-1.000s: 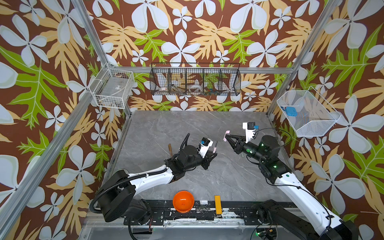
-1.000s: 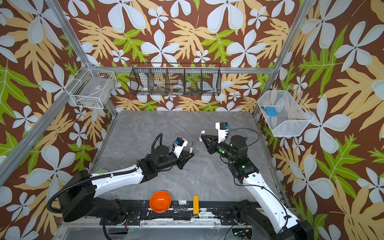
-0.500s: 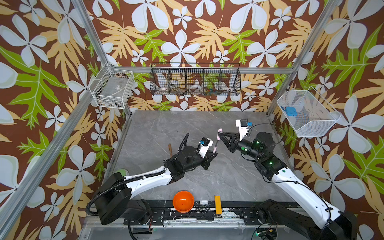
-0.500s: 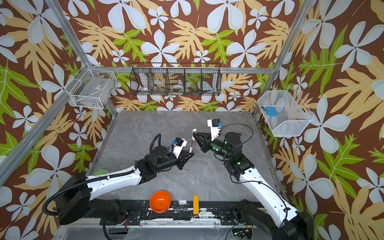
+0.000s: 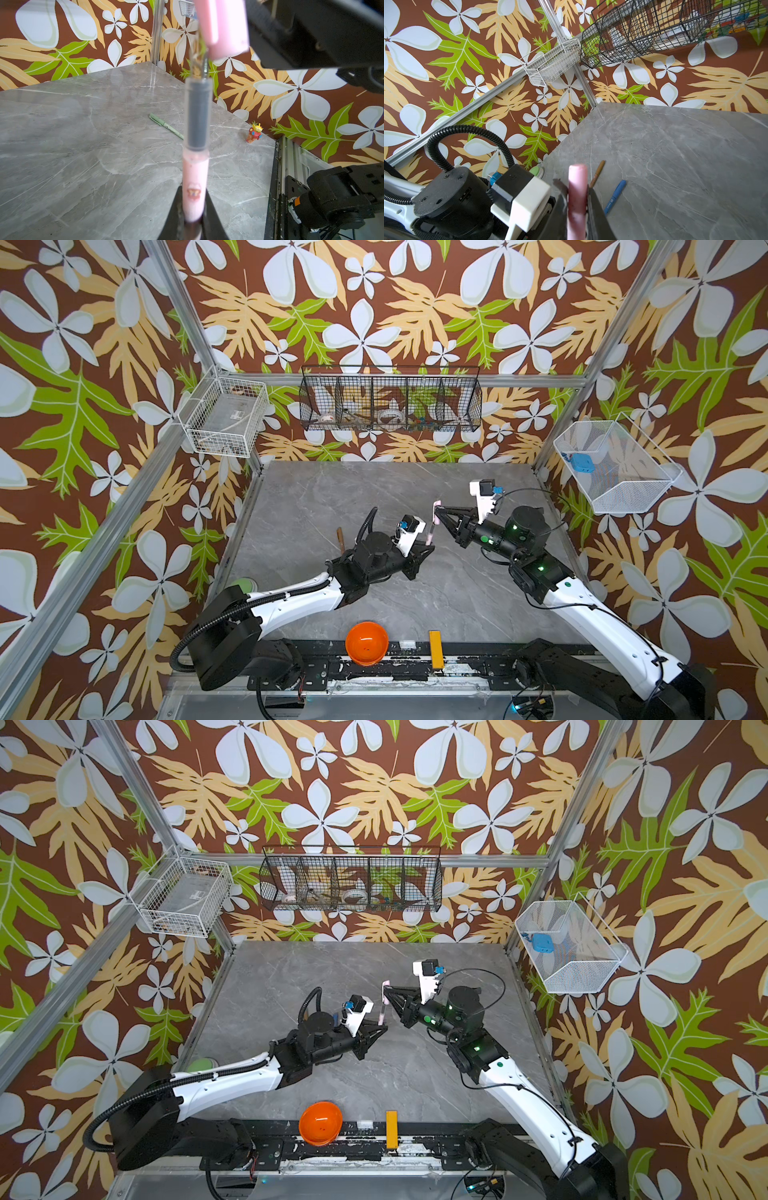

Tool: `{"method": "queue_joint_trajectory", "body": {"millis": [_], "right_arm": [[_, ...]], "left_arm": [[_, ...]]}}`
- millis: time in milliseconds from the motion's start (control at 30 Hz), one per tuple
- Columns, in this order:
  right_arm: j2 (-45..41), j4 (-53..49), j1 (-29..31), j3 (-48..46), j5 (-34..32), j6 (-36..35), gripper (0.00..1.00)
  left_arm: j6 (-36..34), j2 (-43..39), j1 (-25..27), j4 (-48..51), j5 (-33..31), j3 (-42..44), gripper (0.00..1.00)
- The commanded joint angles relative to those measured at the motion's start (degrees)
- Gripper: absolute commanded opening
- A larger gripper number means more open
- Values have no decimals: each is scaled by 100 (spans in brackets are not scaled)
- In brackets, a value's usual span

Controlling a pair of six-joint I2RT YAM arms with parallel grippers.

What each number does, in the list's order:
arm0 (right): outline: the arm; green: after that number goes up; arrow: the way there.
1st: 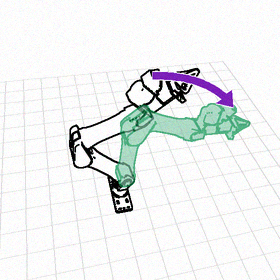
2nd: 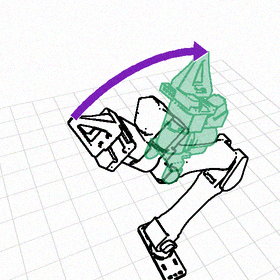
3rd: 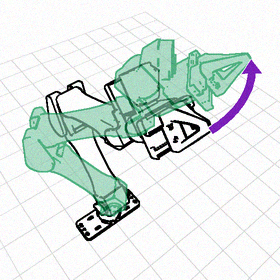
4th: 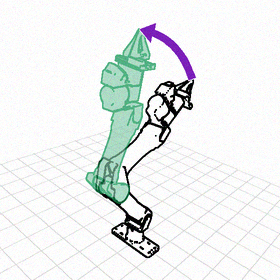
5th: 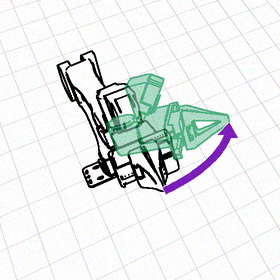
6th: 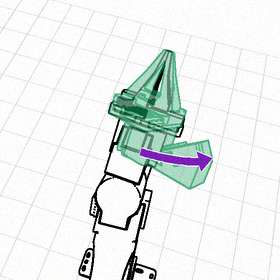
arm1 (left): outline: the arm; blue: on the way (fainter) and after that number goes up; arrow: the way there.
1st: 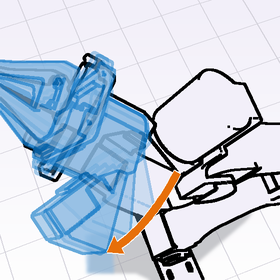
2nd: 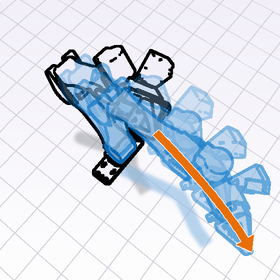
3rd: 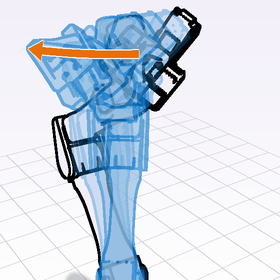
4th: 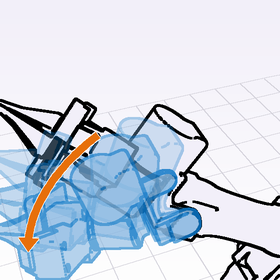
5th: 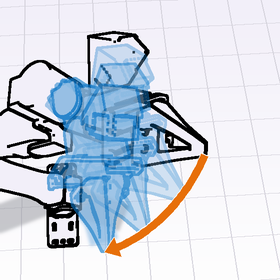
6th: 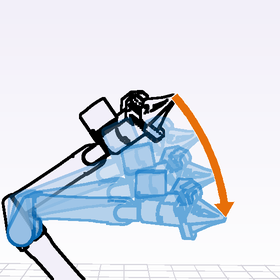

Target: Insert the pens into the pen caps

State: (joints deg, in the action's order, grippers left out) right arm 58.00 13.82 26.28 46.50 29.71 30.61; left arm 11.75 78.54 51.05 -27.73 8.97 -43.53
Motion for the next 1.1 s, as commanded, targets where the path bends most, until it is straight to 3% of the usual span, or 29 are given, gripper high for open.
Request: {"method": "queue_joint_trajectory", "body": {"millis": [0,500,767,1067], "right_arm": [[-29,265,15,-26,-61,-30,17],[665,-1671,9,386,-1764,-360,14],[1338,-2292,11,-70,-2431,-158,14],[2496,-2719,-26,-180,-2664,-136,14]], "left_arm": [[2,-46,2,-150,-1,-7,0],[400,-171,2,-195,-212,378,0],[345,-444,2,80,-515,531,0],[359,-540,-3,130,-597,638,0]]}}
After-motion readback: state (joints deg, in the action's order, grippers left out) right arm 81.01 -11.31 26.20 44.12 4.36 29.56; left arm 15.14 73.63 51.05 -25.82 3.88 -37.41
